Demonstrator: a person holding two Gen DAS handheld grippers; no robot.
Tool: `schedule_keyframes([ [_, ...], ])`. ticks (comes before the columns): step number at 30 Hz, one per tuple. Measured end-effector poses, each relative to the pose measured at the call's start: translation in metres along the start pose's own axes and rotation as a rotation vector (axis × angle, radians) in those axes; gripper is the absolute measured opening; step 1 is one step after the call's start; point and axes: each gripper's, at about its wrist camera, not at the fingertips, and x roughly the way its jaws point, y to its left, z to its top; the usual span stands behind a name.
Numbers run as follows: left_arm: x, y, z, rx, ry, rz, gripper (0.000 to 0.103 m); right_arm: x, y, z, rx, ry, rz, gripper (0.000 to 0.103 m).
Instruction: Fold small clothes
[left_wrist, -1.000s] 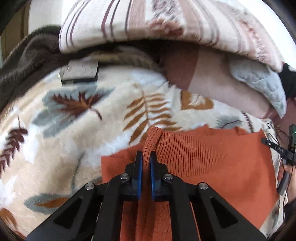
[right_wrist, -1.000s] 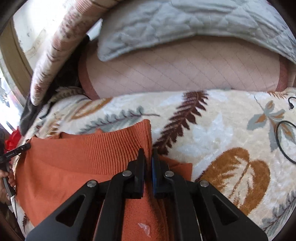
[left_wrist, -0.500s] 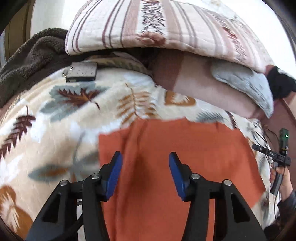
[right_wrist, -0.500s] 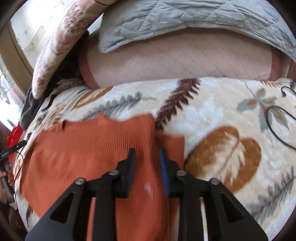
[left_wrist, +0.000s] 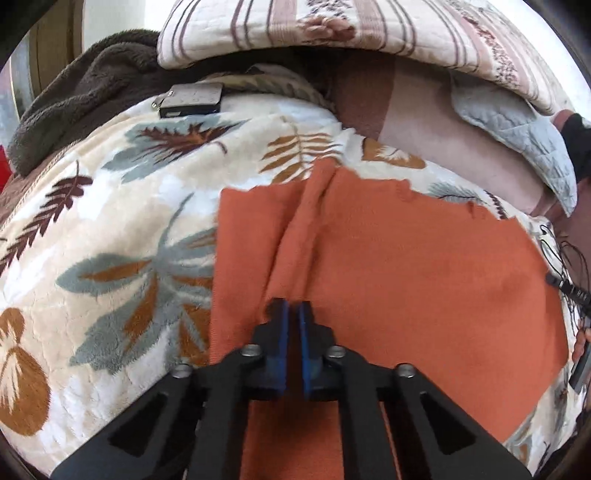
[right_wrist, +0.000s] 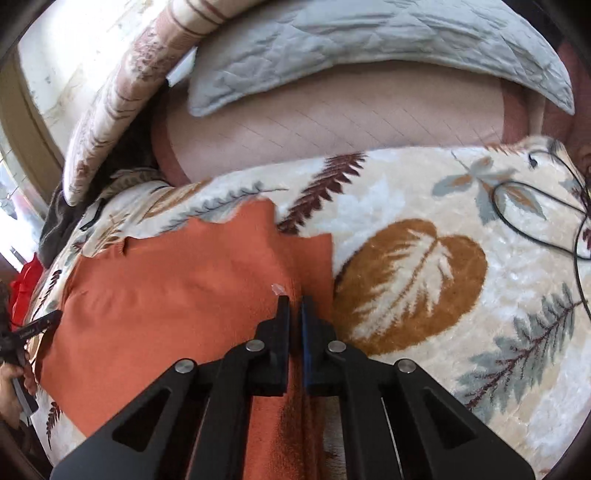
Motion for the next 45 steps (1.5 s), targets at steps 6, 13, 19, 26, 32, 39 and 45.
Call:
schedule_keyframes([
  [6, -0.013, -0.001, -0.004, -0.032, 0.014, -0.02, 0.009, 0.013, -0.006, -0.005, 0.038, 0.06, 0.016, 0.016],
  [13, -0.05, -0.014, -0.034, 0.065, 0.006, -0.003, 0.045, -0.048, -0.002, -0.039, -0.004, 0.04, 0.017, 0.047],
  [19, -0.046, -0.012, -0.055, 0.095, 0.033, 0.04, 0.023, -0.043, -0.001, -0.077, 0.013, 0.145, -0.041, 0.037],
  [26, -0.055, 0.003, -0.059, 0.039, 0.023, 0.056, 0.0, -0.059, 0.008, -0.081, 0.027, 0.08, -0.039, 0.016],
  [32, -0.052, 0.0, -0.06, 0.053, 0.021, 0.082, 0.0, -0.039, 0.008, -0.088, -0.016, 0.13, -0.094, 0.027],
  [39, -0.055, -0.022, -0.046, 0.05, 0.024, 0.2, 0.028, -0.08, 0.061, -0.075, -0.101, -0.031, -0.103, 0.056],
  [45, -0.052, -0.048, -0.037, 0.188, -0.021, 0.468, 0.028, -0.041, 0.111, -0.072, -0.134, 0.046, -0.057, 0.057],
])
